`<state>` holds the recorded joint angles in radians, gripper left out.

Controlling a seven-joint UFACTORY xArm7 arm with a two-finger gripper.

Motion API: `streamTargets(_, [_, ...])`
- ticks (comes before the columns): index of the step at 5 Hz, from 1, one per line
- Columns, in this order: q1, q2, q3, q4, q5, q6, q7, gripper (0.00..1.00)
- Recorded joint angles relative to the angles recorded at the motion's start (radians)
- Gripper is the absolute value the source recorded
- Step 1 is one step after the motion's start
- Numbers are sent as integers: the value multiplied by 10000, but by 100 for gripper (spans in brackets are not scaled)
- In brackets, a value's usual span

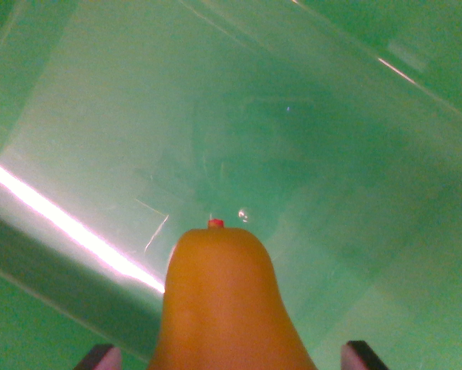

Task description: Pick fruit

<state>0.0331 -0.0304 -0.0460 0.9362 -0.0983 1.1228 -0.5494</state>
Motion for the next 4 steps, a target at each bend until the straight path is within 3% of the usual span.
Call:
streamTargets(1, [5,-185,7,285,14,469,-32,100])
streamTargets(2, [5,-185,7,285,14,469,-32,100])
streamTargets(3, [10,-371,13,573,28,942,-65,100])
streamTargets(4, [10,-371,13,573,28,942,-65,100])
